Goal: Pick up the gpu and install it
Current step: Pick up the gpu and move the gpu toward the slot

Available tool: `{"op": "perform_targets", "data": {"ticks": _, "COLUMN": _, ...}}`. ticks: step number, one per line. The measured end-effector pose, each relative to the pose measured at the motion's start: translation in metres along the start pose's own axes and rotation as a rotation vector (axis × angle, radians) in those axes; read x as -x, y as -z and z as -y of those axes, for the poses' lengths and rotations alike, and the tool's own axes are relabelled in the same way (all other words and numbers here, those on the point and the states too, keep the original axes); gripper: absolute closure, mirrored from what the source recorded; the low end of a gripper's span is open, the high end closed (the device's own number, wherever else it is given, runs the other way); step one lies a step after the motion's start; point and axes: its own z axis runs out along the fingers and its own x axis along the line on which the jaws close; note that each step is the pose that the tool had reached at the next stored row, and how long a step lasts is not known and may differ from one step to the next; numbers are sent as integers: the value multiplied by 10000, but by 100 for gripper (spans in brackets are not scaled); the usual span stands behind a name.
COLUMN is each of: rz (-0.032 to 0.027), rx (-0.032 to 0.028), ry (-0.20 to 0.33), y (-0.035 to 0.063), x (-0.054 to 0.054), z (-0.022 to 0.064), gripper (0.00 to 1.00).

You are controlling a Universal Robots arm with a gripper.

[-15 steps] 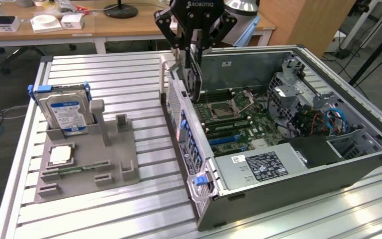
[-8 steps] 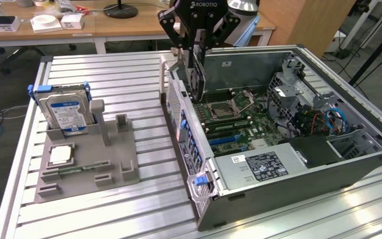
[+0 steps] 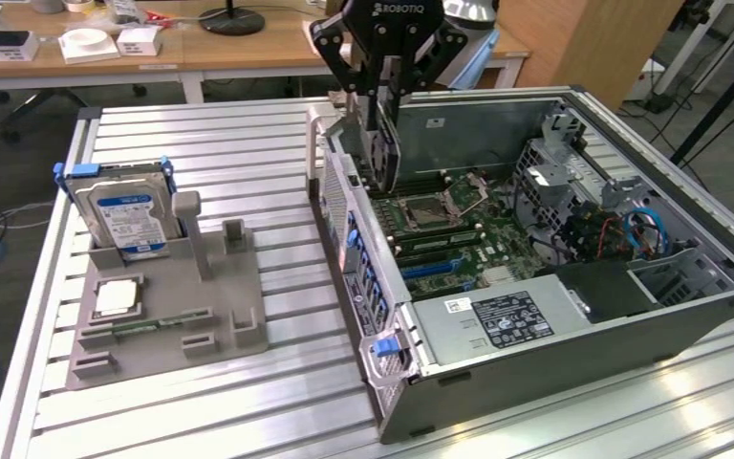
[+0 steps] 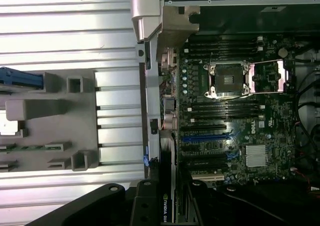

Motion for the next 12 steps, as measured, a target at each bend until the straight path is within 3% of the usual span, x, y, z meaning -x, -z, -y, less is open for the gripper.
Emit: {"op": "perform_targets", "data": {"ticks": 12, "rz": 0, "rx": -1, "ry": 0, "y": -3, "x": 103, "z": -7, "gripper": 74}}
